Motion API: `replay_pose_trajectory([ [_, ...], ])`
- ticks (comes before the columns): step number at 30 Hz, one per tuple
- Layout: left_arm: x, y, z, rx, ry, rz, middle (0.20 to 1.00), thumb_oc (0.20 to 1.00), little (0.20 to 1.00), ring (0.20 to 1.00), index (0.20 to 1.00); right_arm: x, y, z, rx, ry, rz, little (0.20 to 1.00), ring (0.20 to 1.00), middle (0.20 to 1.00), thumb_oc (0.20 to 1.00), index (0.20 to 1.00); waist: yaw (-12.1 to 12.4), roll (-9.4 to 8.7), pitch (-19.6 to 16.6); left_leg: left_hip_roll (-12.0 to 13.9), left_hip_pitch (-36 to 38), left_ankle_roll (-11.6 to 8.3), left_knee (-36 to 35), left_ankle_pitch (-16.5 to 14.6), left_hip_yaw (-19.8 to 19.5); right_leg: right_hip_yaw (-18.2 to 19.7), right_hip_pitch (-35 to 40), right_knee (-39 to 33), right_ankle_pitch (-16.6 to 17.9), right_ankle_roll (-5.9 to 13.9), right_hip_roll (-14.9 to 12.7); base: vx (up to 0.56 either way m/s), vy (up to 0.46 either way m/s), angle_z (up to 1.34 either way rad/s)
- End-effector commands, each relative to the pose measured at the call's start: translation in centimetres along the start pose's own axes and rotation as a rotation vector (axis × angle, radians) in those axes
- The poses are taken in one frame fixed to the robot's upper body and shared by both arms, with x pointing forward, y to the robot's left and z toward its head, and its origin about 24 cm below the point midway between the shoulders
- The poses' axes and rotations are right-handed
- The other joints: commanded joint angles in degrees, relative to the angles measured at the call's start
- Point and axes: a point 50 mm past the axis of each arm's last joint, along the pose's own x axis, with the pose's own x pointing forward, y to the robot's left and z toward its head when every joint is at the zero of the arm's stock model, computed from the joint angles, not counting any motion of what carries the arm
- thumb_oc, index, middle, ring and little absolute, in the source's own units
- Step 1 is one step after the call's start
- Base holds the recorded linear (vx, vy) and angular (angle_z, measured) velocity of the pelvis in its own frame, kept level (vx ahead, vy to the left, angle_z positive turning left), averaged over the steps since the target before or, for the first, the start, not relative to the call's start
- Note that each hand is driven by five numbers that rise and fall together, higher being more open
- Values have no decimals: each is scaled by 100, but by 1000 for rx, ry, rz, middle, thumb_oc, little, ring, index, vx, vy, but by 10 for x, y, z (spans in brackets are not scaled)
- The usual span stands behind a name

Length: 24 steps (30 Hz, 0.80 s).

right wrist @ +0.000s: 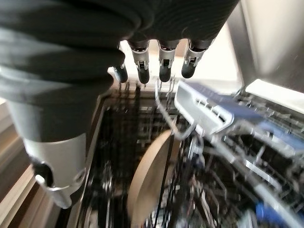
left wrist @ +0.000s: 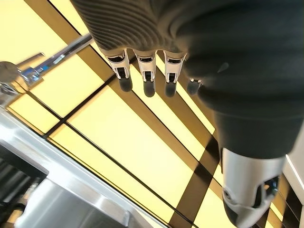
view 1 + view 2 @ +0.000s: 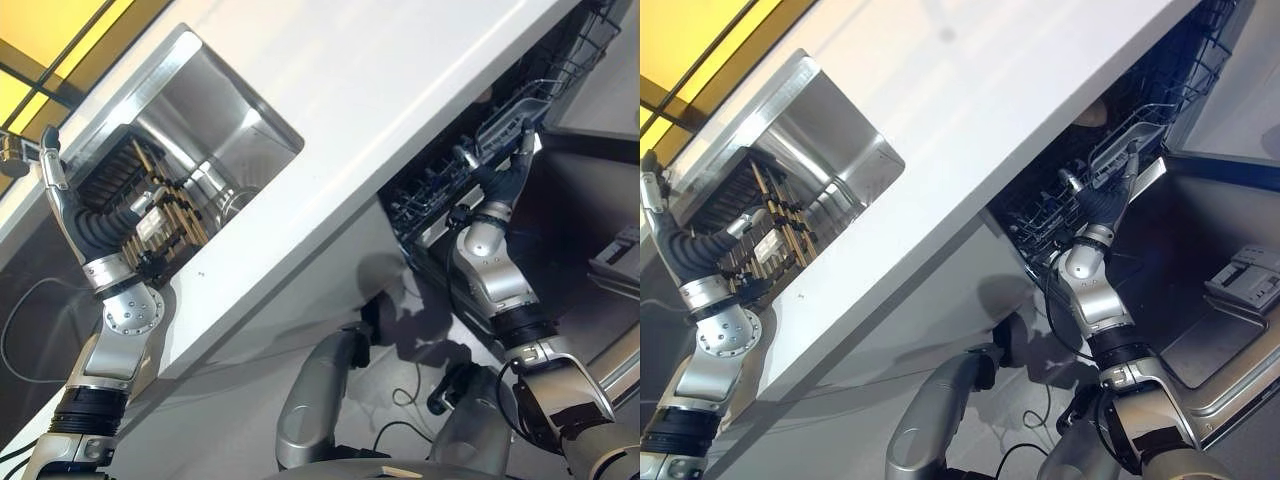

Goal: Pick up plates and place into dishwasher.

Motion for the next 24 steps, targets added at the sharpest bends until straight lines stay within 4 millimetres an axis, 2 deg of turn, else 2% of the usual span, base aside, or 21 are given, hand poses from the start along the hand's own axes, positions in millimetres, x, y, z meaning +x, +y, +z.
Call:
replay_pose_trajectory([
  [1,4,-7,15,-76,-42,64,1000,1000,1000,1000,1000,17,-10,34,46,-129,-90,1000,1000,1000,1000,1000,-227,368,383,479,-47,-211,795,-596,474,1067,-232,-711,1118,-18,-103,0,0,0],
  [8,4,-7,13,-79,-27,77,1000,1000,1000,1000,1000,17,-19,38,-1,-178,-161,1000,1000,1000,1000,1000,-411,428,383,435,54,-235,629,-539,502,1303,-318,-819,1147,17,56,1,28,-7],
  [15,6,0,10,-60,-13,117,1000,1000,1000,1000,1000,0,-43,38,-22,-242,-263,1000,1000,1000,1000,1000,-715,265,383,416,290,-221,306,-493,515,1474,-302,-1005,1236,88,298,-24,19,-13],
  [16,7,0,9,-57,-10,125,1000,1000,1000,1000,1000,-2,-49,34,-24,-242,-290,1000,1000,1000,1000,1000,-751,247,383,419,344,-216,240,-482,512,1499,-289,-987,1218,89,337,-54,17,-18],
  [18,7,2,8,-50,-11,136,1000,1000,1000,1000,1000,-10,-69,20,-30,-218,-344,1000,1000,1000,1000,1000,-895,211,382,486,429,-191,183,-442,449,1702,-277,-579,857,2,685,-44,-19,-13],
  [19,6,5,7,-38,-10,137,1000,1000,1000,1000,1000,-17,-82,9,-42,-195,-372,1000,1000,1000,1000,1000,-964,149,382,535,499,-162,202,-440,405,1738,-232,-252,616,-84,905,-18,-88,2],
  [20,3,7,6,-28,-7,134,1000,1000,1000,1000,1000,-24,-91,1,-54,-174,-383,1000,1000,1000,1000,1000,-991,63,350,553,554,-146,230,-462,379,1712,-184,-123,513,-130,994,-12,-147,14],
  [22,0,10,4,-8,-5,120,1000,1000,1000,1000,1000,-37,-106,-15,-67,-125,-397,1000,1000,1000,1000,1000,-961,-148,183,560,627,-163,237,-514,336,1489,81,-514,629,-122,933,-49,-244,-2],
  [24,-2,11,3,-8,-5,107,1000,1000,1000,1000,1000,-46,-116,-24,-83,-101,-398,1000,1000,1000,1000,1000,-976,-247,108,635,626,-247,203,-418,228,1452,297,-762,729,-146,1049,-136,-244,-24],
])
